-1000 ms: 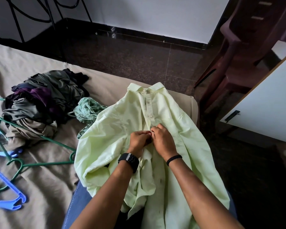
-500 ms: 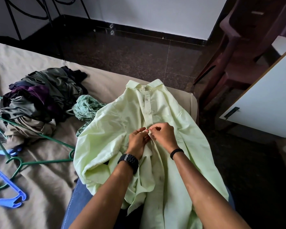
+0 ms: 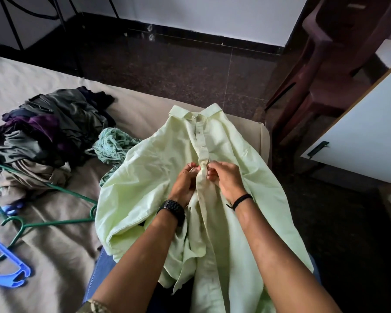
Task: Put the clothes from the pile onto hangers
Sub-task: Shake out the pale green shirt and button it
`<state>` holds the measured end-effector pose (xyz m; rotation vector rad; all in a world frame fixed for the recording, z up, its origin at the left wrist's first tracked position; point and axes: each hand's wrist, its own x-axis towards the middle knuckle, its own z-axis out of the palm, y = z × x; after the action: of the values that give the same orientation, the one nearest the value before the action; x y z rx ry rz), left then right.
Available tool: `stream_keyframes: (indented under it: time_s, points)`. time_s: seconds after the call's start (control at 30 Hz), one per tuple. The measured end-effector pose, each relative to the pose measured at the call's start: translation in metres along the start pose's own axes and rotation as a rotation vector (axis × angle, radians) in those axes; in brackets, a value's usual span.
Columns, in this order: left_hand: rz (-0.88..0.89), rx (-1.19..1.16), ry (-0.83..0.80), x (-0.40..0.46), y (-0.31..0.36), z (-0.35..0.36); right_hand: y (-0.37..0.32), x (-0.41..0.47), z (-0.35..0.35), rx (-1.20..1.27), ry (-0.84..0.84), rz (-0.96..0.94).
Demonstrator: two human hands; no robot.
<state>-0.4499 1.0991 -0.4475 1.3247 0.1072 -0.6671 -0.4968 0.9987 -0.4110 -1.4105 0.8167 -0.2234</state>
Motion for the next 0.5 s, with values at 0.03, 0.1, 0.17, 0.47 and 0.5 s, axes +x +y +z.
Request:
stream_keyframes:
  time_s: [0.03, 0.1, 0.17, 0.47, 0.5]
  points:
    - [-0.025, 0.041, -0.011, 0.004, -0.004, -0.001, 0.005, 0.004, -0.003, 0.065, -0.033, 0.092]
    - [-0.049, 0.168, 0.009, 0.007, -0.009, -0.001, 0.021, 0.007, -0.012, -0.052, -0.051, 0.098]
    - [-0.015, 0.329, 0.067, 0.007, -0.012, -0.001, 0.036, 0.005, -0.019, -0.142, -0.025, 0.078]
    - [0.276, 0.718, 0.144, -0.029, 0.007, -0.001, 0.049, -0.047, -0.026, -0.516, -0.04, -0.283]
    - [0.287, 0.739, 0.125, -0.037, 0.007, 0.0, 0.051, -0.051, -0.027, -0.551, -0.074, -0.257]
